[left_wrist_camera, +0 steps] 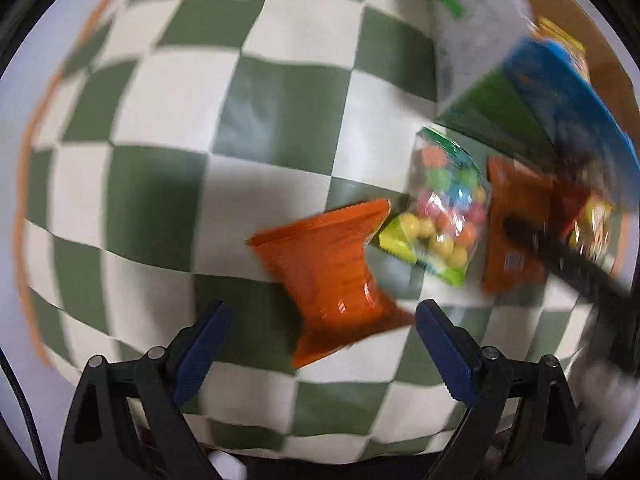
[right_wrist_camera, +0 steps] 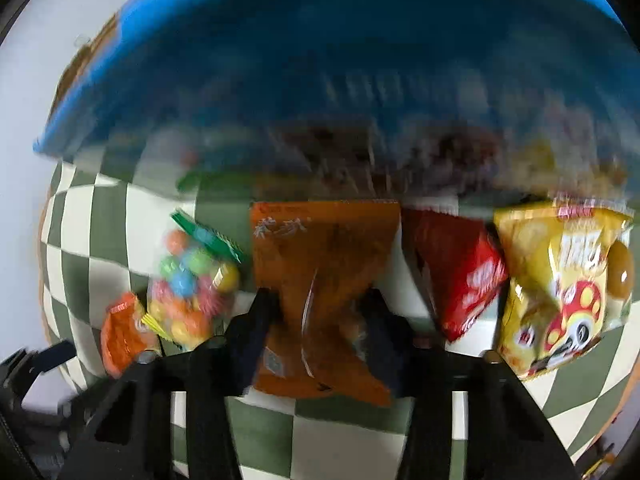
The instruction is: Organize snacks
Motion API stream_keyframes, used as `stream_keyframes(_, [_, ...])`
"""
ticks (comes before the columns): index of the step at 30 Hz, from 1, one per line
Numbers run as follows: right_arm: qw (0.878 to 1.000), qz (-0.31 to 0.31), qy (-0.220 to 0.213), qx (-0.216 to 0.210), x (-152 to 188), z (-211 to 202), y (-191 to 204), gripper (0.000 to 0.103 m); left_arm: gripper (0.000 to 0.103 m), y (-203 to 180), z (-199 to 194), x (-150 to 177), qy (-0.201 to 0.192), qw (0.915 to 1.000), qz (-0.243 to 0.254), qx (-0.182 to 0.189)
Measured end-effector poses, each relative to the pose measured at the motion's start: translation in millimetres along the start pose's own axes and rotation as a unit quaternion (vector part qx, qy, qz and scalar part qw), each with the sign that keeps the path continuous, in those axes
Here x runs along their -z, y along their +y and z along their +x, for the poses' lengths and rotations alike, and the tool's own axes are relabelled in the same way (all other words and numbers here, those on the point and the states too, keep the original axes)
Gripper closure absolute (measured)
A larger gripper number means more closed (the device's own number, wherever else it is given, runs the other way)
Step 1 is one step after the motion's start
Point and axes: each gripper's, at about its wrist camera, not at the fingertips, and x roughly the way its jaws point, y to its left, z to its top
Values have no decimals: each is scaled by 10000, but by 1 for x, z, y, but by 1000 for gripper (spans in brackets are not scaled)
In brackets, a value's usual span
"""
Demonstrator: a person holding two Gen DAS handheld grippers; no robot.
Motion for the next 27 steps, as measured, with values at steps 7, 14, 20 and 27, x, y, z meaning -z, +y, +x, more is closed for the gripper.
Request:
stream_keyframes(7, [9994,82,298,-143,41,-11,-22,55,49,12,32,-3,32,9987,-451,228])
stream_keyframes(14, [9976,176,628,-220,94,-25,-49,57,56,-7,34,60,149,9997,214,18])
stream_keyframes(20, [9959,320,808,-242,119,-16,-57,52,55,-16,59,78,265,9987,395,-168])
stream_keyframes(27, [9969,379,689,5,113,1,-45,37,55,-7,63,87,168,9991,311,-216])
